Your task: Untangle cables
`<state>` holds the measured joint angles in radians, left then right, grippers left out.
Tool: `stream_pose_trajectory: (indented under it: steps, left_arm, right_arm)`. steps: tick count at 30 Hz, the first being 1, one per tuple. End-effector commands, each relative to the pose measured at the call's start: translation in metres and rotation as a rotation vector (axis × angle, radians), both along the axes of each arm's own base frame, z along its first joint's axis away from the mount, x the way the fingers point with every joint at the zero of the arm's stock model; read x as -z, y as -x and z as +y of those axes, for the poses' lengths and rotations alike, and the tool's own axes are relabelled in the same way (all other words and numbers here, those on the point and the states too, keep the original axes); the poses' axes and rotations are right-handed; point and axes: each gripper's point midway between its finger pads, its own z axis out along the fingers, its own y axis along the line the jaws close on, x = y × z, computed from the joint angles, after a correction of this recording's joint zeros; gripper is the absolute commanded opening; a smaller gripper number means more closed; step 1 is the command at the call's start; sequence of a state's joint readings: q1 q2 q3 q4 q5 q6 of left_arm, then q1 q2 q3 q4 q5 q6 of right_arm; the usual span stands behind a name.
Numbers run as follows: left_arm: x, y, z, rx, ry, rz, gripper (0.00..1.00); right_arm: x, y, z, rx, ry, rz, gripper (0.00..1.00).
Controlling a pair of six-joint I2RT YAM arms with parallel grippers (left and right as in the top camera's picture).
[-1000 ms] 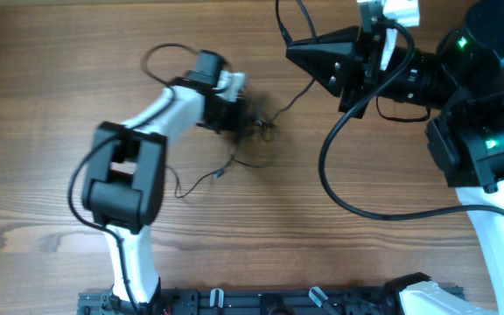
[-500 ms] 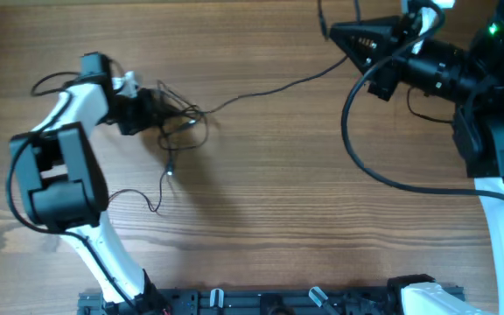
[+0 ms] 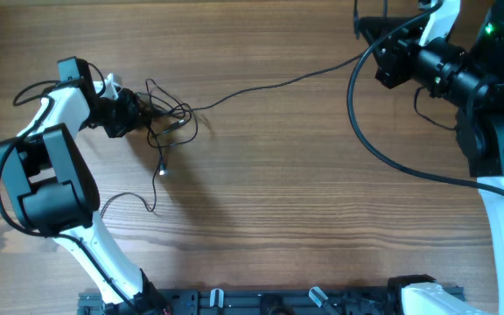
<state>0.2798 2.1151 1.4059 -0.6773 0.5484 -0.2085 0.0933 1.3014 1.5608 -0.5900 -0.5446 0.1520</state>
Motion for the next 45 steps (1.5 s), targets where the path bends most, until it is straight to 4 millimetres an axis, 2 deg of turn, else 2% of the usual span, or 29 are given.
stream_pose_trajectory:
  steps: [1, 5, 17, 26, 32, 38, 44, 45]
  left_arm:
    - [0.003, 0.000, -0.001, -0.007, 0.016, 0.008, 0.04]
    - [0.003, 0.000, -0.001, -0.007, 0.016, 0.008, 0.04]
    - [0.003, 0.000, -0.001, -0.007, 0.016, 0.009, 0.04]
    - [0.003, 0.000, -0.001, -0.007, 0.016, 0.009, 0.04]
    - [0.003, 0.000, -0.001, -0.007, 0.015, 0.008, 0.04]
    - [0.003, 0.001, -0.001, -0.007, 0.016, 0.009, 0.04]
    - [0.003, 0.001, -0.001, -0.007, 0.016, 0.009, 0.04]
    - [0.003, 0.001, -0.001, -0.007, 0.017, 0.011, 0.04]
  right_arm:
    - [-0.014, 0.000, -0.011, 0.057, 0.030, -0.048, 0.04]
    - [-0.012, -0.001, -0.015, 0.078, 0.037, -0.044, 0.04]
    - [0.015, -0.011, -0.056, 0.316, 0.146, 0.047, 0.04]
    - [0.021, -0.010, -0.057, 0.313, 0.175, 0.058, 0.04]
    - [0.037, -0.016, -0.063, 0.341, 0.203, 0.112, 0.04]
    - [0.056, -0.020, -0.100, 0.533, 0.316, 0.172, 0.04]
    - [0.054, -0.009, -0.163, 0.864, 0.492, 0.181, 0.04]
    - [0.052, -0.007, -0.169, 0.894, 0.507, 0.179, 0.04]
